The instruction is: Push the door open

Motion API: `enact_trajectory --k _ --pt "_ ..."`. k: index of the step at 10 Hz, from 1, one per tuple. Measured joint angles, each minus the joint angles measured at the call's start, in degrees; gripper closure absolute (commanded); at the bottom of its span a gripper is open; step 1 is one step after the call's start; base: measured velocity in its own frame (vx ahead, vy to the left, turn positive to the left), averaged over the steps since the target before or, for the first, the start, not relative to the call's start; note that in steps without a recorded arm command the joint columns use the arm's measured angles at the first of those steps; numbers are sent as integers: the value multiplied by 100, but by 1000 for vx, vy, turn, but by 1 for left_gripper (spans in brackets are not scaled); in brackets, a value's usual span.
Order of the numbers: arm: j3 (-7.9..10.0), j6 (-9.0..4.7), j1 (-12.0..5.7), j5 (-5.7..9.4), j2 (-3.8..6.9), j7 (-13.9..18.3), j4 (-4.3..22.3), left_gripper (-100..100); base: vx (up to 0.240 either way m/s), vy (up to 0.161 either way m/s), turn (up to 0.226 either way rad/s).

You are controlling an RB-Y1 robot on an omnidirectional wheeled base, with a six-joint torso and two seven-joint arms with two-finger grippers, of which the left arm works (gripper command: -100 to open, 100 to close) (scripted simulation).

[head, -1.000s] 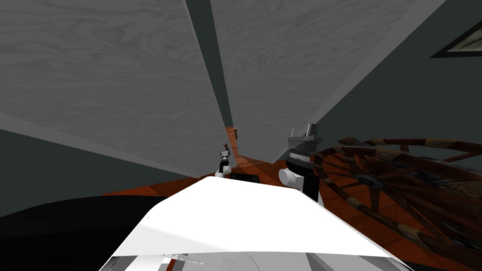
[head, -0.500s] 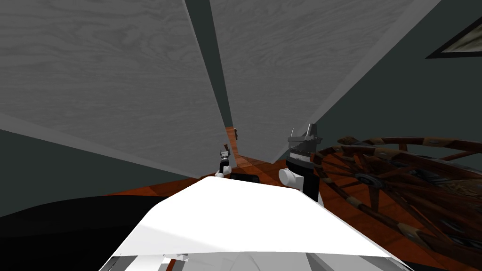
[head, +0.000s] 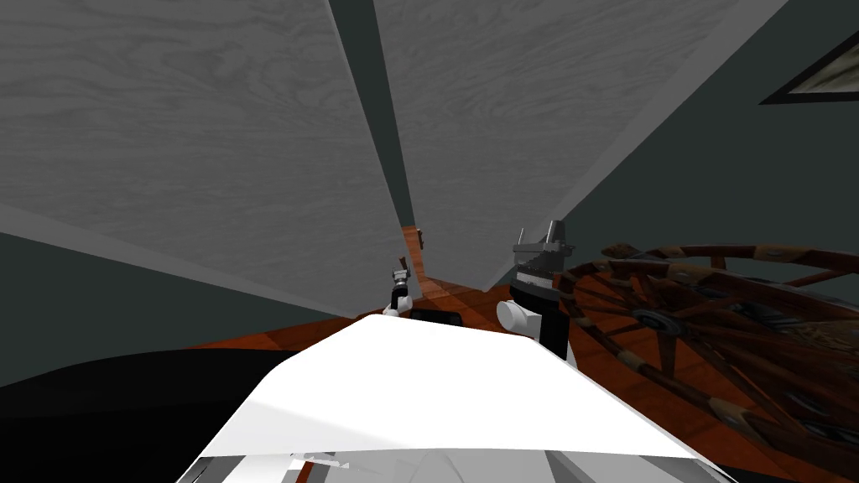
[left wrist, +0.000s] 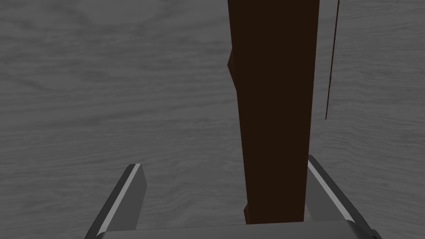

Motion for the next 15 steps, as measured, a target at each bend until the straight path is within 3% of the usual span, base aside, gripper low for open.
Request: enact_trajectory --k 1,2,4,5,6,7,8,10,11,12,13,14,15 --pt "47 -13 -86 80 0 -26 119 100 13 64 -208" --pt "64 -25 -12 136 3 -58 37 100 0 63 -70" --pt "91 -76 -73 188 -34 -99 105 100 9 15 -11" --pt "102 70 107 199 -57 -204 -228 100 17 -9 58" --pt "101 73 43 202 -48 -206 -153 100 20 -21 25" --pt "71 -163 -126 178 -7 -49 241 100 -7 -6 -50" --pt "89 -95 -10 191 4 -62 40 100 -16 16 1" --pt "106 -186 -205 197 -10 -31 334 100 -3 -2 -17" --pt "111 55 77 206 -13 -159 -184 100 4 7 25" --pt "92 15 -46 198 22 -107 17 100 0 59 -187" --pt "60 -173 -222 260 33 -38 346 100 2 72 -139" --pt "38 -163 -187 300 18 -78 257 100 11 69 -87" --pt "25 -207 -242 348 22 -94 331 100 18 66 -17"
